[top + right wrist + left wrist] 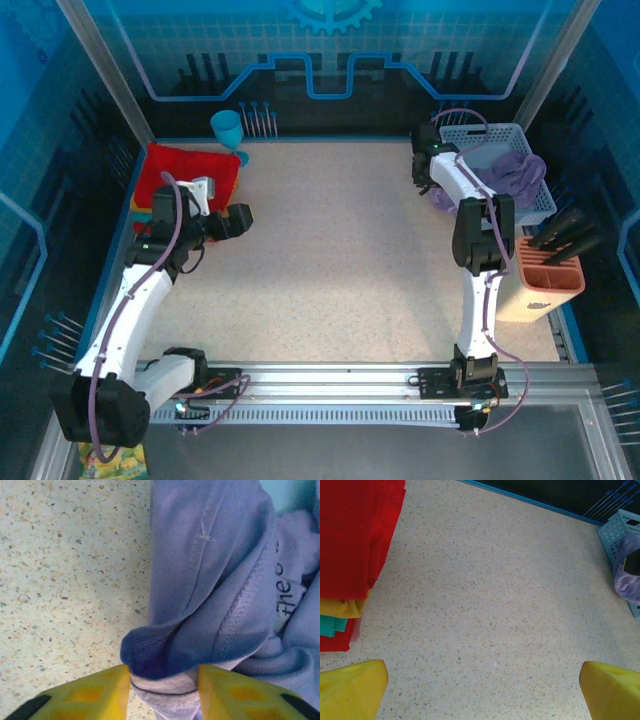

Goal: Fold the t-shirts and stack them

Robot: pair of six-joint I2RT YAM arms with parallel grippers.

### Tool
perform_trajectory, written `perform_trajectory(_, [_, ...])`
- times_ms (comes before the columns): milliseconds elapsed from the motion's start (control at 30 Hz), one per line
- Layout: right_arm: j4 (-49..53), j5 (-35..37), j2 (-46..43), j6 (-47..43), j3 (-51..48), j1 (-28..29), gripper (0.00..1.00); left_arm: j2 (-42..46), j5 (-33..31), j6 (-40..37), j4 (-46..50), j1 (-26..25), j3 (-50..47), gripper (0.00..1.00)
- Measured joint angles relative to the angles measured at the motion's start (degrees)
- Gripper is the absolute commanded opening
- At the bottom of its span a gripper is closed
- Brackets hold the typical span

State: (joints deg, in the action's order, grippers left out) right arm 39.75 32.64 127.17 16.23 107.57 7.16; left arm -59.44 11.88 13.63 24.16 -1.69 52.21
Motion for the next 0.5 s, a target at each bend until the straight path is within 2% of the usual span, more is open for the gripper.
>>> perform_trajectory(100, [-0.24,1.38,0.74,-0.59,0.00,0.20,0.29,0.39,0.00,0.00,-0.17,-0.02,-0.42,0.99])
perform_trajectory(233, [-0.20,2.56,1.44,-1.09,0.00,0.22,0.08,0.66,0.00,-0.02,-0.24,-0.04,-0.79,0.99])
perform_trajectory(333, [-0.28,3.02,1.44,-1.16,0.00,0.24,0.00,0.68,0.00,-0.02,-0.35,-0.09,-0.94,0.99])
perform_trajectory(500, [-0.85,2.21,0.98,-1.29,-1.14,0.42,0.00,0.70,0.00,-0.02,-0.42,-0.09,-0.94,0.99])
